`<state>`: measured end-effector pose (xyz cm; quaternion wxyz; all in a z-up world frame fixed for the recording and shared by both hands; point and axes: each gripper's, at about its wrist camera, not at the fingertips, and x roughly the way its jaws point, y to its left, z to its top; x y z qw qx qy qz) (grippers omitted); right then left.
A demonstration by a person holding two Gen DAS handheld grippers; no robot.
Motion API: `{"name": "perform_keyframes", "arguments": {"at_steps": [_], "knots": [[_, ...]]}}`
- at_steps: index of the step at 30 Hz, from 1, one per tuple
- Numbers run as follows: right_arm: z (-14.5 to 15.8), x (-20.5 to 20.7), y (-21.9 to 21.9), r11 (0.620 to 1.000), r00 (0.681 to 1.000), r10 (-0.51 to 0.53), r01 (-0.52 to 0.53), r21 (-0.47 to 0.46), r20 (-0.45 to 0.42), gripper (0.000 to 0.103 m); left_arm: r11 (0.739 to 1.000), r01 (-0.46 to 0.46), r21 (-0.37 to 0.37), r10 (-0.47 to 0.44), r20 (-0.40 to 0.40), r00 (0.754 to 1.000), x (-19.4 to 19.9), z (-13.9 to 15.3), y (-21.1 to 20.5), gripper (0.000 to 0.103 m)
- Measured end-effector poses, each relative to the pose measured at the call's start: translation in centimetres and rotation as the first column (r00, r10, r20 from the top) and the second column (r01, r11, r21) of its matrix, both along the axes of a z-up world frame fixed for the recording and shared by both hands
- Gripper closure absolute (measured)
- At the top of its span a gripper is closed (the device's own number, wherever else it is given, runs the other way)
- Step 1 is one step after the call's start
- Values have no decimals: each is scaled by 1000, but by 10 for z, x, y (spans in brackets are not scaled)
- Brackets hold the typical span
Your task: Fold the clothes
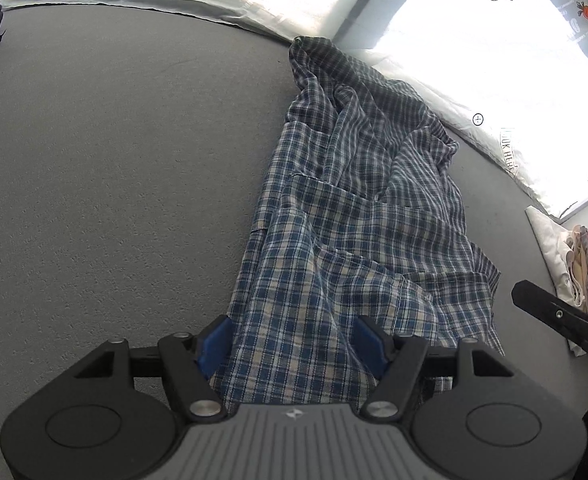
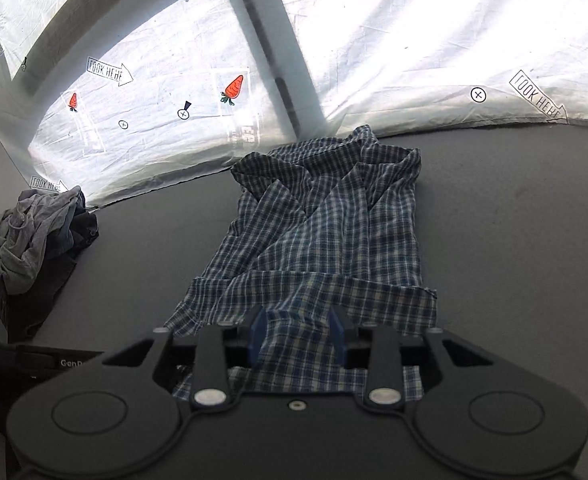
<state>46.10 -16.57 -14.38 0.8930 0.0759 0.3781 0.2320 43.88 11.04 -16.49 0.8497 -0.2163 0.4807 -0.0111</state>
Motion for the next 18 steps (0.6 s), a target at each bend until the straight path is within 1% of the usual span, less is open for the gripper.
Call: {"name": "perform_keyframes", "arguments": {"at_steps": [3,4,6,7,8,9,12,15,18], "knots": [[-8,3,14,998,999,40,-41,-43,-28,52,1000,-1,2,1,-3,1000,0,-1,0,34],[-11,4,19,997,998,53,-55,-58,-38,54,1000,-1,2,1,-4,1000,0,-1,1,34],[-18,6,27,993,995,78,-83,-89,-60,67,1000,-9,4,9,-8,1000,-1,-2,2,33],[-20,6,31,990,994,88,-95,-102,-68,83,1000,-13,7,13,-10,1000,-1,-2,2,33],[-19,5,28,990,995,84,-90,-104,-58,97,1000,-17,12,17,-13,1000,-1,-2,3,31],[-18,4,26,991,996,80,-85,-104,-47,99,1000,-21,15,22,-14,1000,-1,-2,3,29],[-9,-3,11,999,999,42,-42,-32,-6,103,999,-35,35,35,-5,999,-3,2,4,28],[3,-14,-7,998,998,10,-13,62,54,103,996,-34,79,31,37,999,-6,15,2,28],[11,-21,-21,990,996,-16,4,141,82,103,994,-24,109,14,90,996,-11,31,-2,28]]}}
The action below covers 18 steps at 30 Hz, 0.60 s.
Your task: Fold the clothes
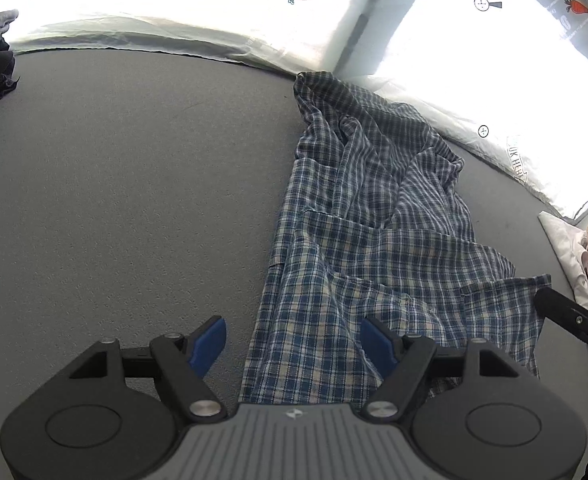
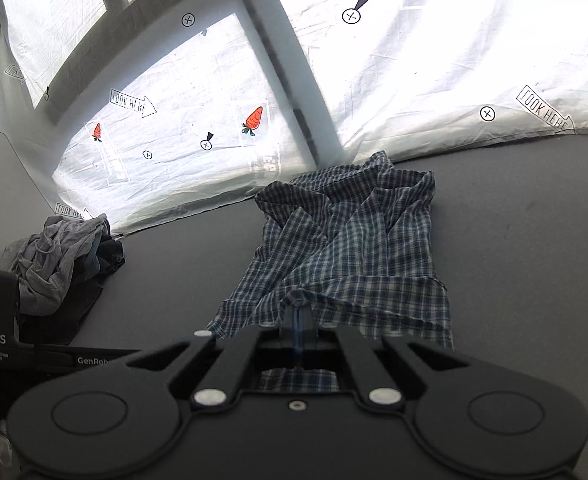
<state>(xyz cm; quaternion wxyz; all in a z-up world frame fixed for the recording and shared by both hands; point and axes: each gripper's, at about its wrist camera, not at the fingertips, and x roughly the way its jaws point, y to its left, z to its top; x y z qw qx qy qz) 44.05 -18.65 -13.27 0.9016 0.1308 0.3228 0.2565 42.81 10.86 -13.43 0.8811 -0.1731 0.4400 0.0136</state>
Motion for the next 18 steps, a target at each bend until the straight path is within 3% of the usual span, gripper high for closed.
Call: {"name": "perform_keyframes", "arguments": {"at_steps": [4,11,18], "knots": [[4,-2,-8,996,1000,-2,1,93,13,103,997,75,-3,-75,29,997,0,8,-10,28],[-3,4,-2,996,1000,14,-13,88,-14,103,978,196,73,-193,-42,980,21,-23,-42,28],[-15,18,8,999,998,25,-23,45,-50,102,990,119,72,-115,-50,992,47,-30,-33,28]]}}
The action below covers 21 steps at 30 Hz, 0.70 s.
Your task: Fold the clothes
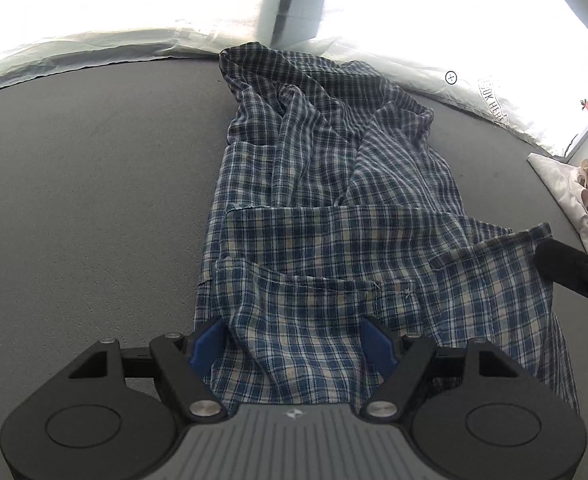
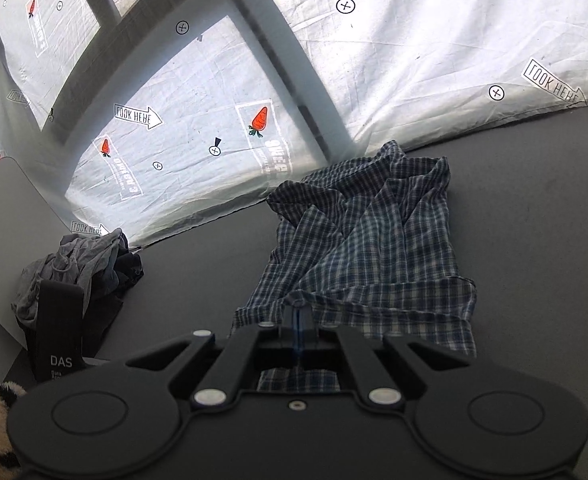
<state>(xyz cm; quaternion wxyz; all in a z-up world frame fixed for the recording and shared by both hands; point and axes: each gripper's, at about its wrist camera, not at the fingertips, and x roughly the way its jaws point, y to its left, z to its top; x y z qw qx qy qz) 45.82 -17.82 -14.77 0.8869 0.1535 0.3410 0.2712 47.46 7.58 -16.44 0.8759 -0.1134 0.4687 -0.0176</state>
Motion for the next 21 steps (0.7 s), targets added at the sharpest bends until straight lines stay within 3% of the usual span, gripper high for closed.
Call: {"name": "perform_keyframes", "arguments": {"at_steps": [3,5,6,7,8,9,11,12,14,16,18,21], "knots": [[-3,4,9,998,1000,19,-18,-52,10,102,999,-50,-7,51,41,998,-4,10,11,28],[-9,9,15,994,999,30,-31,-108,-10,95,995,-99,-23,100,48,994,-11,13,22,28],[-13,11,18,989,999,26,-30,-146,-30,90,991,-126,-33,128,43,991,-14,13,27,28],[-19,14,21,981,998,13,-25,-193,-63,74,987,-157,-44,159,34,987,-19,12,33,28],[-22,15,20,979,997,-2,-14,-205,-75,69,981,-186,-58,188,23,982,-24,10,40,28],[-22,13,17,980,997,-20,4,-197,-79,68,974,-214,-79,216,10,976,-30,9,46,28],[-18,8,7,984,995,-67,54,-171,-71,46,954,-271,-132,271,-17,962,-44,8,58,28],[-14,5,0,983,992,-106,95,-156,-63,41,940,-299,-163,298,-32,954,-51,7,64,26],[-9,-4,-21,979,979,-190,183,-91,-76,30,895,-359,-264,354,-65,933,-68,6,78,23],[-9,-14,-45,960,951,-274,278,7,-143,28,834,-409,-372,399,-106,911,-84,3,88,22],[-18,-29,-66,927,911,-337,366,84,-239,28,761,-448,-469,431,-152,890,-99,0,95,18],[-36,-55,-95,852,828,-404,495,170,-389,28,675,-476,-563,442,-208,873,-117,-7,96,17]]}}
